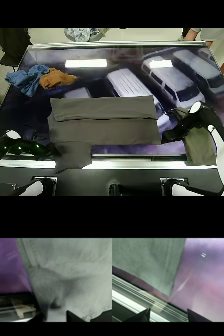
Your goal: Fold the shirts.
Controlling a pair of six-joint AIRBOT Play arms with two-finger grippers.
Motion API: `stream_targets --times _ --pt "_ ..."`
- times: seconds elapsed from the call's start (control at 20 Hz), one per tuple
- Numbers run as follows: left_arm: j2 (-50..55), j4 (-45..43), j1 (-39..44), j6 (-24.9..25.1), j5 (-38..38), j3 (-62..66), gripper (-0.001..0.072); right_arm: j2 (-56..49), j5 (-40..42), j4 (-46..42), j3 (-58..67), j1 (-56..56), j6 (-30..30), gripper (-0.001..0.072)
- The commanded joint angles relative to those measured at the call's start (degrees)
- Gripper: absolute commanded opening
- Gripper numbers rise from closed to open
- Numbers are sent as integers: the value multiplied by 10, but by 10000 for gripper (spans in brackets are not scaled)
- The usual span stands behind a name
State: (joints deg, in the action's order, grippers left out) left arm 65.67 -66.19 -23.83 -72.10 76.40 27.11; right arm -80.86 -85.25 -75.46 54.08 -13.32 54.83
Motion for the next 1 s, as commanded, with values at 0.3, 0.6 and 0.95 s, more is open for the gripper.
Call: stream_targets --times 0.3,0.6,0.95 --pt "-1 -2 0 1 -49 -18 30 1 119 114 -68 0 25 552" --pt "-1 -2 0 3 -55 -13 28 2 158 127 -96 0 46 55" --pt "-65 43 0 -15 -9 135 24 29 68 125 9 1 -23 53"
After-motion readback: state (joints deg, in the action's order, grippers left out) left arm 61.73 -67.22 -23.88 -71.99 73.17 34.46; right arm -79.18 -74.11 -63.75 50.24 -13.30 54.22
